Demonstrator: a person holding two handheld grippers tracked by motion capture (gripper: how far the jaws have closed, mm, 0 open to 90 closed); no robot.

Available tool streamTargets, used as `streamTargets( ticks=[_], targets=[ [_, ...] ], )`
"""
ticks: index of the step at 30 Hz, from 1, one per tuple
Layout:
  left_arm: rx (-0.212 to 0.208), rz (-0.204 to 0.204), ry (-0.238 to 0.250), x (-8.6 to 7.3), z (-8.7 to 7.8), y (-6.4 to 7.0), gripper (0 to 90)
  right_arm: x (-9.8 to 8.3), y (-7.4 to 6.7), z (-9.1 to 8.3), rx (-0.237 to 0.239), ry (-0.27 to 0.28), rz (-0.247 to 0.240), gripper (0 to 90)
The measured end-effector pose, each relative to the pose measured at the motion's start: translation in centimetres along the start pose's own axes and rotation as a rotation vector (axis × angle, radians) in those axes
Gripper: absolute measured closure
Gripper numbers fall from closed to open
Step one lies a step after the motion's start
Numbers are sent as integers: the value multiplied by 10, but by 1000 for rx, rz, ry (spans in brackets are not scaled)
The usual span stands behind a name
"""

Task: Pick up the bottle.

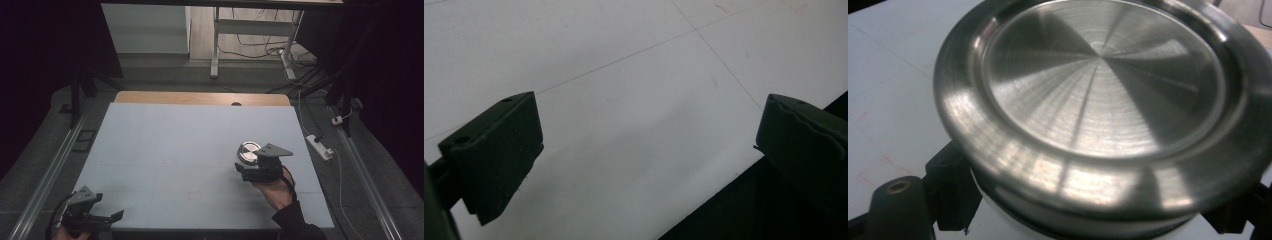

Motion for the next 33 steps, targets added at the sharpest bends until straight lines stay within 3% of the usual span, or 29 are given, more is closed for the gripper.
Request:
streamTargets(
  ticks=[14, 33],
  targets=[
    [-4, 1, -3, 0, 0, 0, 0, 17, -47, 22, 117, 7, -48, 151],
    [-4, 6, -8, 0, 1, 0, 0, 24, -94, 44, 188, -15, -132, 151]
  ],
)
Point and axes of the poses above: each handheld gripper's, and its own axes: z roughly forward along the jaws, x roughly out of its top, y roughly to its right, the point moved 6 cm from there along z, roughly forward along the jaws, and after that the axes turned 3 degrees about -x, right-handed, at the moved point
